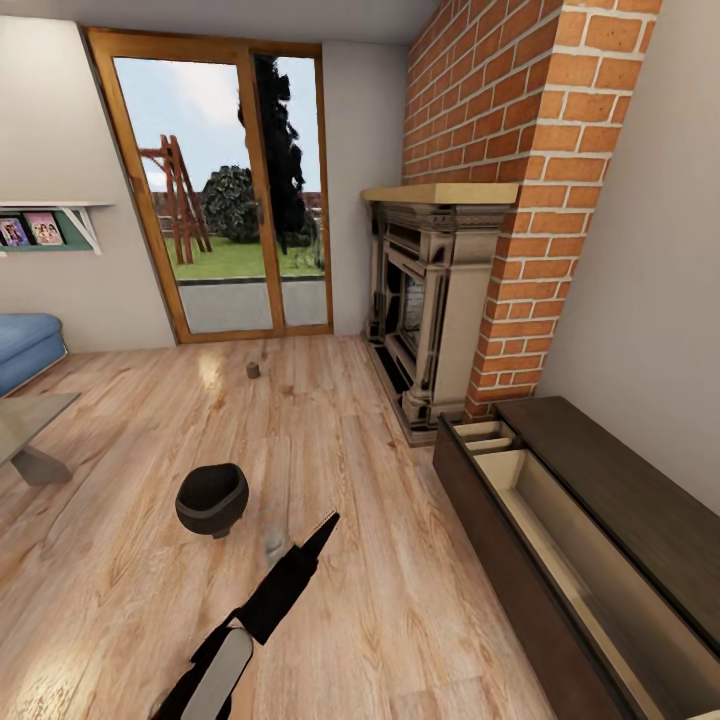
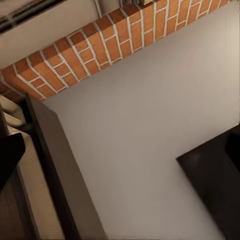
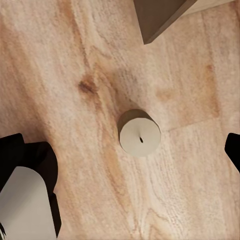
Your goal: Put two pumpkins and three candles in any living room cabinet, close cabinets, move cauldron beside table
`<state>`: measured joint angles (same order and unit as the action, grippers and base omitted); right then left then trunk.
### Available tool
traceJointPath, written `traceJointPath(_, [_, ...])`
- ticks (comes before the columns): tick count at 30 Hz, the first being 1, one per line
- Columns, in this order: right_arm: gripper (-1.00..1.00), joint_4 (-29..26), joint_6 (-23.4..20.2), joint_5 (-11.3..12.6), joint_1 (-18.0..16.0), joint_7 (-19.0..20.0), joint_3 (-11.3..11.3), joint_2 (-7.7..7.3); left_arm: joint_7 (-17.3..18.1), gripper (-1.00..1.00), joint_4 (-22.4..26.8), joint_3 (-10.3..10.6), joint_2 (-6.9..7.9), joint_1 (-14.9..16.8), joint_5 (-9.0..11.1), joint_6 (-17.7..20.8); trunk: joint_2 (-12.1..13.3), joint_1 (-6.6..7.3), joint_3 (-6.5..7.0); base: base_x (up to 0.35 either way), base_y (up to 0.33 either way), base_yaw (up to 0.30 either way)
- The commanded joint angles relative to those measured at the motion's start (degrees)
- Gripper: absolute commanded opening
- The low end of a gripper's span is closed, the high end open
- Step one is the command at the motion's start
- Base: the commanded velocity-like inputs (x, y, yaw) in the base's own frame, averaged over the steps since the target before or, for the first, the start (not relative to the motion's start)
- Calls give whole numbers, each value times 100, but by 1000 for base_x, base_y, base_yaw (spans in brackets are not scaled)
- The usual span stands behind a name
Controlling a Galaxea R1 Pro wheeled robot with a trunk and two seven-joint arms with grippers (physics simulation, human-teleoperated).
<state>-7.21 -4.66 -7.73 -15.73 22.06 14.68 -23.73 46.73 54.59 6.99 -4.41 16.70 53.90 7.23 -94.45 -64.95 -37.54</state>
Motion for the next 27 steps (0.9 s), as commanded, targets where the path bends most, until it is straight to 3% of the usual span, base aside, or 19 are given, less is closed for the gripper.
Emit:
traceJointPath(1, [100, 0, 0, 0, 0, 0, 0, 0, -23, 100, -62, 6, -36, 0, 4, 3, 0, 0, 0, 0, 0, 0])
traceJointPath(8, [100, 0, 0, 0, 0, 0, 0, 0, -303, 100, -63, 27, -133, 7, 7, 23, 0, 0, 0, 0, 0, 0])
traceJointPath(22, [100, -9, 0, 30, 0, -73, 7, 0, -375, 100, -9, 21, -136, 8, 33, 23, -562, -307, -251, 0, 0, 0])
traceJointPath(27, [100, -7, -3, 35, 0, -480, 7, 0, -375, 100, -14, 21, -139, 7, 33, 24, -762, -417, -341, 0, 0, 0])
